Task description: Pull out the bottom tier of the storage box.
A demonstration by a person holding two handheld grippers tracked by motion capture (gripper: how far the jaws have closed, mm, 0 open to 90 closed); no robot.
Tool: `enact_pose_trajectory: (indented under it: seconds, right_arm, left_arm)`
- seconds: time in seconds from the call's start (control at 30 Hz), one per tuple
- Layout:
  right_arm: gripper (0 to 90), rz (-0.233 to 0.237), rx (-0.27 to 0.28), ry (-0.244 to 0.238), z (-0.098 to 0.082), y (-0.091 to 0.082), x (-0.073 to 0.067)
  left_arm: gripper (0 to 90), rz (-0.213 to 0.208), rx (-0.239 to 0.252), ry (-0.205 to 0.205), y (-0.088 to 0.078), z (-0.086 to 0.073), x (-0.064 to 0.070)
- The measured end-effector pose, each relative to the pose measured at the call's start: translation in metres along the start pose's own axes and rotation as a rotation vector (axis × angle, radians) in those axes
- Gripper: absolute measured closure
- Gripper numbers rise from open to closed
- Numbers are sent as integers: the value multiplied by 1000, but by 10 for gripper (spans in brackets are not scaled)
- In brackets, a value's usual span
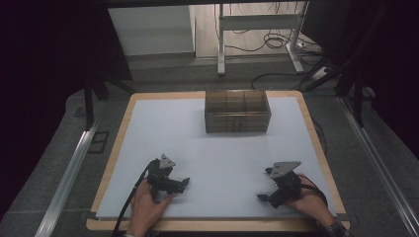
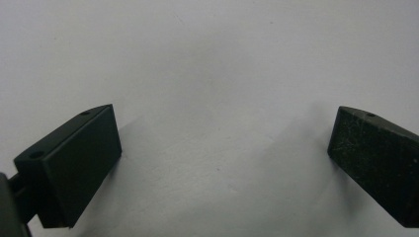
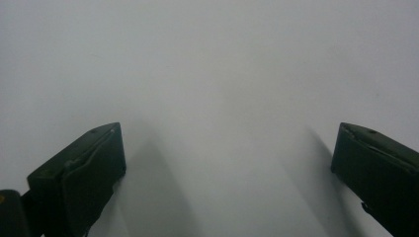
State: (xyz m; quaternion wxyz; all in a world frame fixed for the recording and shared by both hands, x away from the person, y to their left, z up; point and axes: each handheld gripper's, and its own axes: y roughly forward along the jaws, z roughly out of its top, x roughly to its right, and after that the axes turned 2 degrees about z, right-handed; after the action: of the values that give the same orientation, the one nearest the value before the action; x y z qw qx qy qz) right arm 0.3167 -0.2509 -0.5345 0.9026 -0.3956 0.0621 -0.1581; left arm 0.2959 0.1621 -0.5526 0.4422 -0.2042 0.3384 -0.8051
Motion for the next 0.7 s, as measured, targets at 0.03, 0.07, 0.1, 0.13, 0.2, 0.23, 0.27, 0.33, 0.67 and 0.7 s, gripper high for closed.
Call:
enact_pose_trajectory:
  seconds: [0.03, 0.07, 0.1, 0.13, 0.2, 0.23, 0.27, 0.33, 0.67, 0.7]
  right_arm:
    - [0, 0, 0, 0, 0, 0, 0]
    - [0, 2, 1, 0, 0, 0, 0]
    - [0, 2, 1, 0, 0, 0, 0]
    - [0, 0, 3, -2, 0, 0, 0]
    - [0, -1, 3, -2, 0, 0, 0]
    - [1, -1, 3, -1, 0, 0, 0]
    - [0, -2, 3, 0, 0, 0, 0]
    - [0, 0, 4, 2, 0, 0, 0]
    - [1, -1, 4, 2, -1, 0, 0]
    - [1, 0, 5, 3, -1, 0, 0]
  left_arm:
    - [0, 0, 0, 0, 0, 0, 0]
    - [0, 1, 0, 1, 0, 0, 0]
    - [0, 1, 0, 1, 0, 0, 0]
    - [0, 2, 1, 0, 0, 0, 0]
    - [0, 2, 1, 0, 0, 0, 0]
    - [0, 2, 1, 0, 0, 0, 0]
    - [0, 1, 1, 0, 0, 0, 0]
    - [0, 2, 1, 0, 0, 0, 0]
    - [0, 1, 1, 0, 0, 0, 0]
    - [0, 1, 1, 0, 0, 0, 0]
